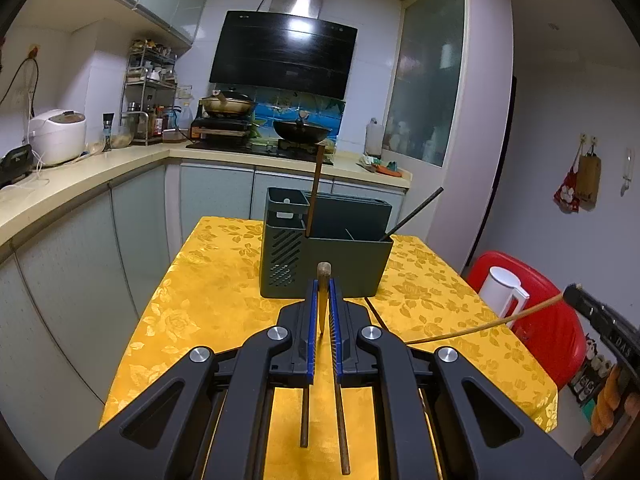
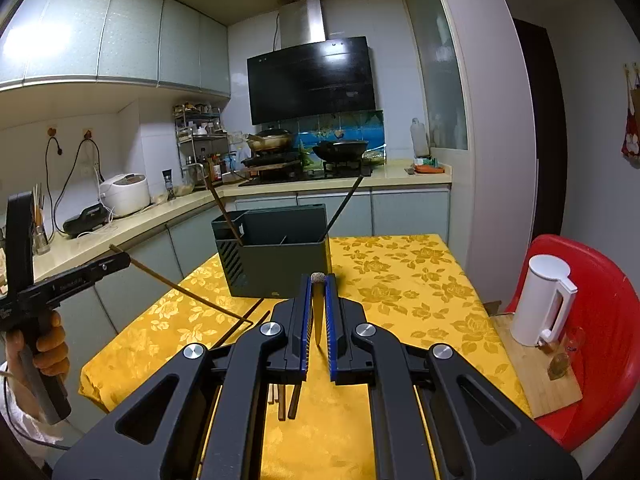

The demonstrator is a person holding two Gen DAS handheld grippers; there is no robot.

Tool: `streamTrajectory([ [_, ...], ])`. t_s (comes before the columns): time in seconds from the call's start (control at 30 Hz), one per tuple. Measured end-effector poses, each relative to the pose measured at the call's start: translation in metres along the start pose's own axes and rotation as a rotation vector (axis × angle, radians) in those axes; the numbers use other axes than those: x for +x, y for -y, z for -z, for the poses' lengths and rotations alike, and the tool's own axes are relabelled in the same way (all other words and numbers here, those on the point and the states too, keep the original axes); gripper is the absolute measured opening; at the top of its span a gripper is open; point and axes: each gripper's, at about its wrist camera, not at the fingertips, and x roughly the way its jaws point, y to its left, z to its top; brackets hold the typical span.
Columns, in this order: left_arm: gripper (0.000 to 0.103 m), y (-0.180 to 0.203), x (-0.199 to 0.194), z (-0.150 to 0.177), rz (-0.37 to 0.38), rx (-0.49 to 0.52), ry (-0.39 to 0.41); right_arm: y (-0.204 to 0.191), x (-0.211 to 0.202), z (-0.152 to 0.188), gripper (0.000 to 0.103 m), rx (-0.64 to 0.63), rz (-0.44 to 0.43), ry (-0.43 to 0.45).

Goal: Organize utensils
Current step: 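Lift the bamboo chopstick with the left tool over the green holder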

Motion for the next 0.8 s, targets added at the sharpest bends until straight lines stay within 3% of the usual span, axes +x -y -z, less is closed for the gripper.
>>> streamTrajectory([
  [0.43,0.006,-0.02,0.011,-0.004,-0.007,-0.076,-0.01,-0.008,-0.001,0.022,0.007,-0.015,-0.023,-0.07],
  [0.8,0.005,-0.014,0.014,-0.011,-0.024,-0.007,0.018,0.003,-0.003,0.005,0.007,0.03,-0.024,-0.035],
])
